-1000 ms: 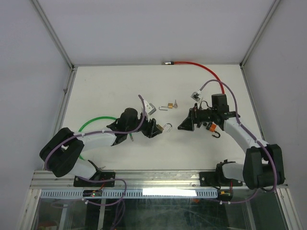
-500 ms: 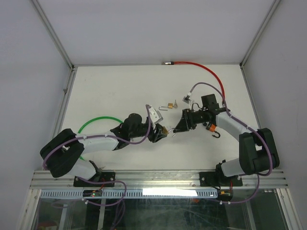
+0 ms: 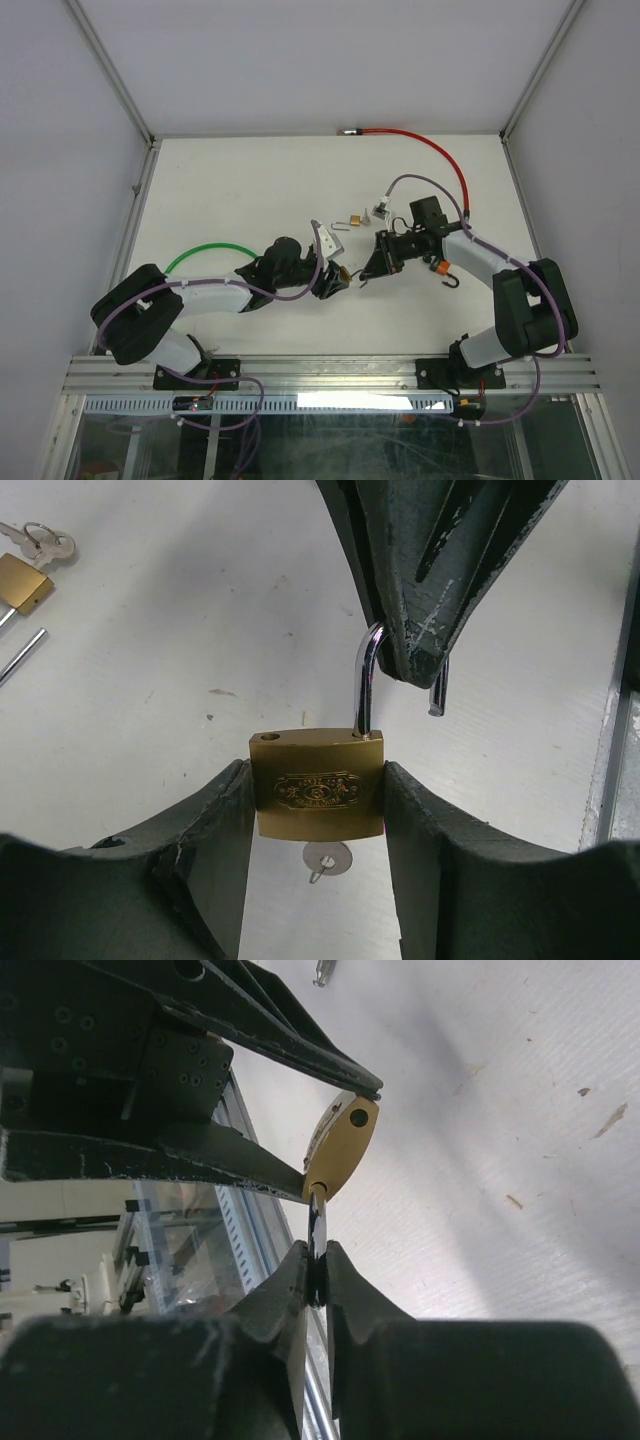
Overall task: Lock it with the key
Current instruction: Pick up the lock from the center of the board.
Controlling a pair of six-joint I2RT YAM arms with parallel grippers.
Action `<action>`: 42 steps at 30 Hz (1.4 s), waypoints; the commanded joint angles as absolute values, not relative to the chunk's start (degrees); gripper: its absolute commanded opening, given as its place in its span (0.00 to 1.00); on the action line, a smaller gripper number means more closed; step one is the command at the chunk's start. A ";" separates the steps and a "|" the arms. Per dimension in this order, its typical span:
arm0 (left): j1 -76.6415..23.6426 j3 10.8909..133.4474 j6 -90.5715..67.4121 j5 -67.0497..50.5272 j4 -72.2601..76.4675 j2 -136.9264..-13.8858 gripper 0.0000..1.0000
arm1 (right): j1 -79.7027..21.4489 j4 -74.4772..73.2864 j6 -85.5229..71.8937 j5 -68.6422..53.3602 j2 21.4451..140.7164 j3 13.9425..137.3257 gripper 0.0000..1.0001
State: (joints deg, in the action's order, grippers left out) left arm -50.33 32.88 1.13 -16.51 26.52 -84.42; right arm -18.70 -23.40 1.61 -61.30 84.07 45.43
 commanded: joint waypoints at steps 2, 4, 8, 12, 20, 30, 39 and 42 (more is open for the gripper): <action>-50.89 36.21 1.94 -16.02 31.45 -83.59 0.00 | -19.43 -23.45 3.11 -63.87 83.53 48.42 0.00; -50.90 36.16 0.93 -15.64 31.51 -83.35 0.09 | -19.43 -23.51 3.59 -63.94 83.00 48.58 0.00; -50.91 35.53 -3.19 -13.39 32.34 -82.36 0.40 | -19.15 -23.95 4.44 -65.43 81.61 48.93 0.00; -50.83 32.65 -5.05 -12.70 34.56 -77.63 0.63 | -18.19 -24.01 4.72 -67.11 79.75 48.96 0.00; -50.73 19.56 -7.69 -11.37 49.29 -65.02 0.99 | -16.82 -24.02 5.29 -70.15 76.75 48.79 0.00; -50.71 13.58 -5.64 -26.90 61.57 -64.60 0.96 | -16.46 -26.65 15.39 -73.17 70.25 47.60 0.00; -51.34 16.29 -8.23 -31.03 65.87 -72.46 0.86 | -16.46 -32.34 29.76 -75.20 64.25 45.70 0.00; -53.33 16.97 -5.76 -26.18 65.32 -73.81 0.80 | -16.44 -33.20 31.08 -74.70 64.01 45.79 0.00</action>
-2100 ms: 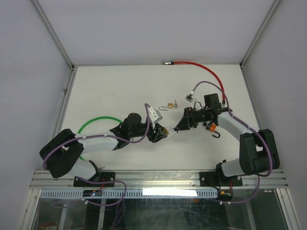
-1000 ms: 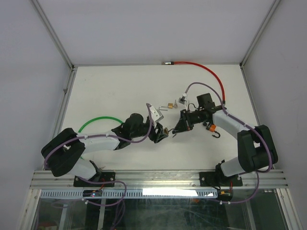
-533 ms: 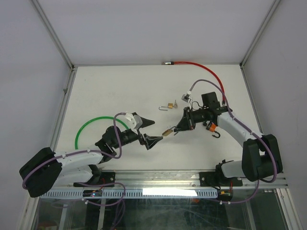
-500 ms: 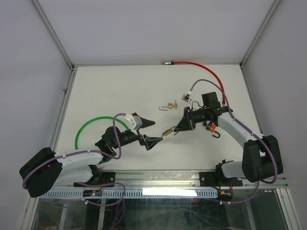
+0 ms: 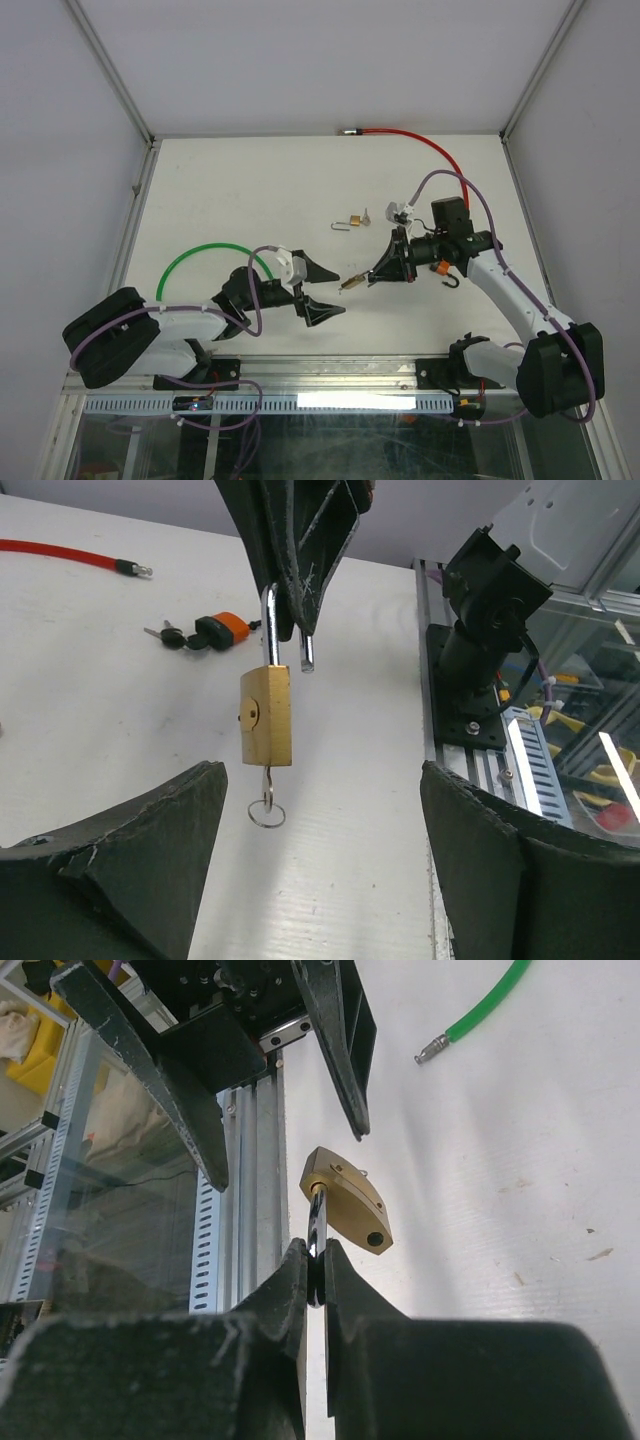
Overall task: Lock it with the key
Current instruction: Pick up the lock from the center of the board, then lock the lock.
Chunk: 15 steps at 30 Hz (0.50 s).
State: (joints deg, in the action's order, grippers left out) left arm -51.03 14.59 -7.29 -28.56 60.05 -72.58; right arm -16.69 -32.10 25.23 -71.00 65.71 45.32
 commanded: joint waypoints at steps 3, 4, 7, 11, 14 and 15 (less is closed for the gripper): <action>-56.06 18.53 -2.89 -19.83 62.13 -74.70 0.79 | -16.44 -33.65 31.61 -74.14 63.74 45.71 0.00; -56.85 18.98 -2.22 -18.17 61.47 -75.09 0.78 | -16.50 -33.64 31.64 -74.01 63.60 45.69 0.00; -58.64 20.90 -1.21 -13.87 59.44 -76.30 0.73 | -16.48 -33.72 31.90 -73.74 63.29 45.62 0.00; -59.73 25.61 -0.70 -10.55 51.91 -78.47 0.59 | -16.48 -33.82 32.12 -73.40 63.02 45.53 0.00; -60.01 27.85 -0.53 -9.42 48.29 -79.78 0.52 | -16.44 -33.78 32.33 -73.07 62.76 45.42 0.00; -60.03 28.09 -0.53 -9.33 47.97 -80.02 0.49 | -16.50 -33.75 32.49 -72.99 62.63 45.36 0.00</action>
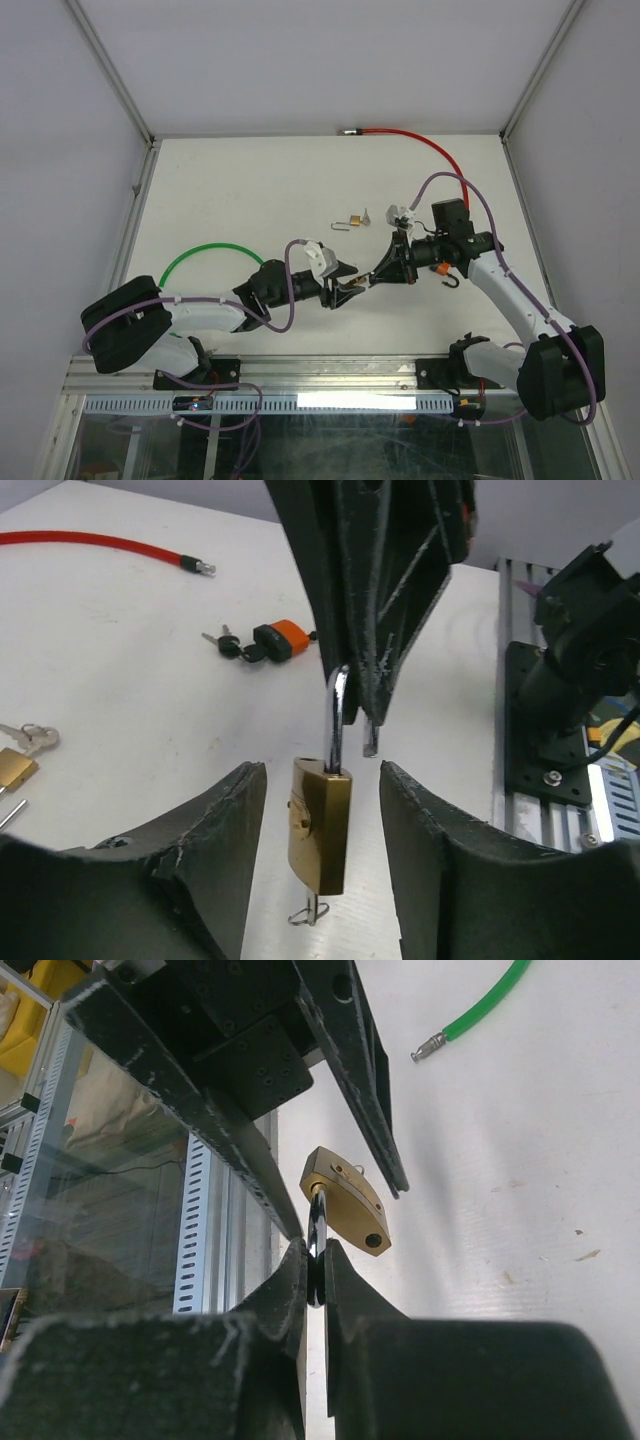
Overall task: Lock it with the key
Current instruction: Lock the lock.
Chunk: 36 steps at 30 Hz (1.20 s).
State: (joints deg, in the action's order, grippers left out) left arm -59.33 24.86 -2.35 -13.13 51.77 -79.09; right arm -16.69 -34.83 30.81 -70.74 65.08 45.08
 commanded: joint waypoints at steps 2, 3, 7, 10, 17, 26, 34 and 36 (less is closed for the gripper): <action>-60.03 28.57 -0.44 -9.46 47.13 -80.07 0.45 | -16.44 -33.83 32.60 -72.79 62.50 45.28 0.00; -60.03 28.87 -0.32 -9.52 46.17 -80.07 0.45 | -16.45 -33.86 32.67 -72.73 62.35 45.31 0.00; -60.03 29.74 0.16 -9.99 43.71 -80.17 0.45 | -16.45 -34.00 33.02 -72.47 62.23 45.18 0.00; -60.03 29.66 0.26 -10.21 43.33 -80.07 0.45 | -16.47 -34.09 33.21 -72.30 62.14 45.05 0.00; -60.03 30.89 0.29 -13.55 42.50 -80.67 0.09 | -16.57 -34.29 33.68 -71.43 62.09 44.89 0.00; -59.94 31.17 3.71 -19.85 37.93 -80.51 0.00 | -16.63 -38.98 41.59 -69.00 61.24 44.64 0.00; -59.94 30.98 5.99 -23.62 36.39 -81.16 0.00 | -16.96 -39.78 48.28 -67.46 59.21 42.11 0.21; -59.90 30.89 6.25 -23.63 36.22 -81.00 0.00 | -16.96 -40.61 50.77 -66.93 58.86 41.70 0.27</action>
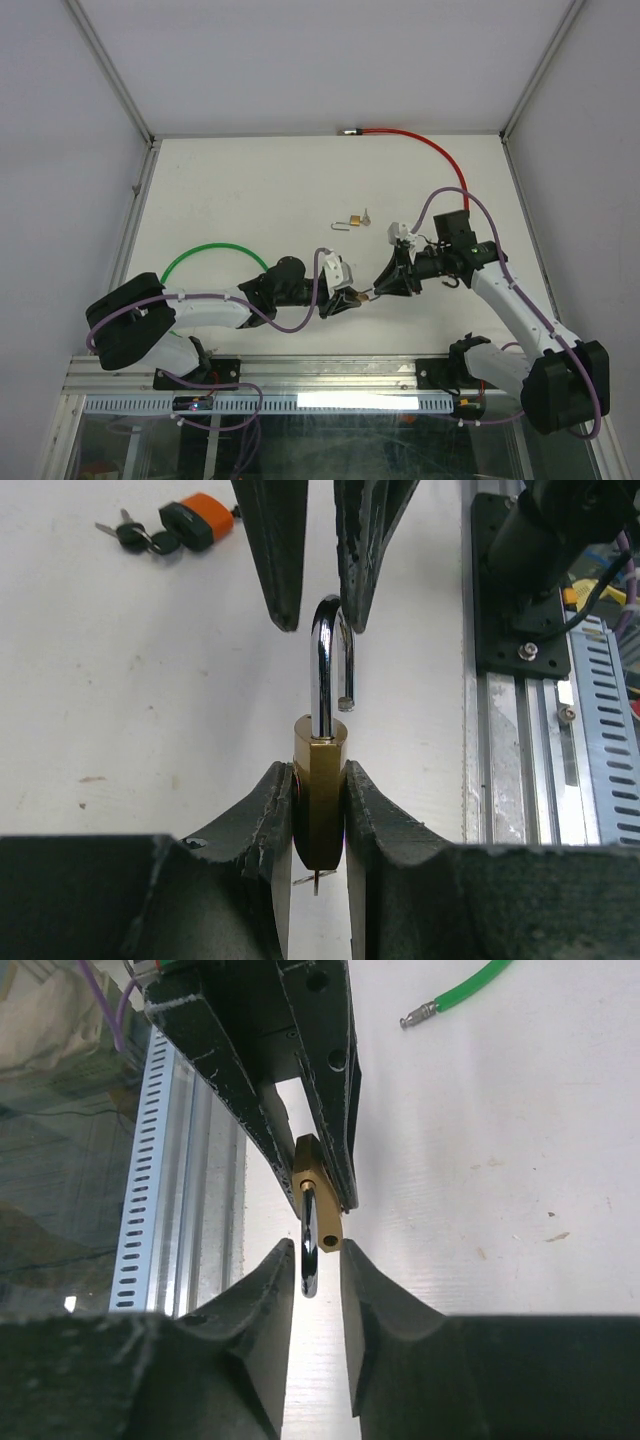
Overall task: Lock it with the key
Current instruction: Lock the lock.
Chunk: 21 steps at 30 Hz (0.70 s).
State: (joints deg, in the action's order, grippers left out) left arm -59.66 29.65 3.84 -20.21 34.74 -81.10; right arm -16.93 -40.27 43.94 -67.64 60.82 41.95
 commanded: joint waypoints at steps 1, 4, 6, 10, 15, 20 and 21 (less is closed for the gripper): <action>-59.86 30.70 6.38 -23.66 36.18 -80.84 0.00 | -17.01 -41.12 51.97 -66.75 58.69 41.54 0.30; -59.85 30.14 6.59 -23.79 36.31 -80.31 0.00 | -16.96 -42.50 55.07 -66.79 58.45 41.35 0.35; -59.83 29.81 6.59 -23.90 36.74 -80.06 0.00 | -16.97 -42.98 56.12 -66.96 58.62 41.23 0.38; -59.79 29.51 6.30 -24.08 37.42 -80.03 0.00 | -16.96 -43.68 57.42 -68.00 59.03 40.67 0.42; -59.80 29.97 5.48 -23.63 37.46 -80.59 0.00 | -17.88 -43.57 57.35 -68.79 60.11 39.83 0.41; -59.85 29.68 4.80 -23.17 38.24 -80.08 0.00 | -19.02 -43.11 57.23 -67.51 61.07 39.57 0.35; -59.81 29.55 4.68 -23.26 38.38 -80.00 0.00 | -19.13 -42.70 56.93 -67.30 61.16 39.48 0.33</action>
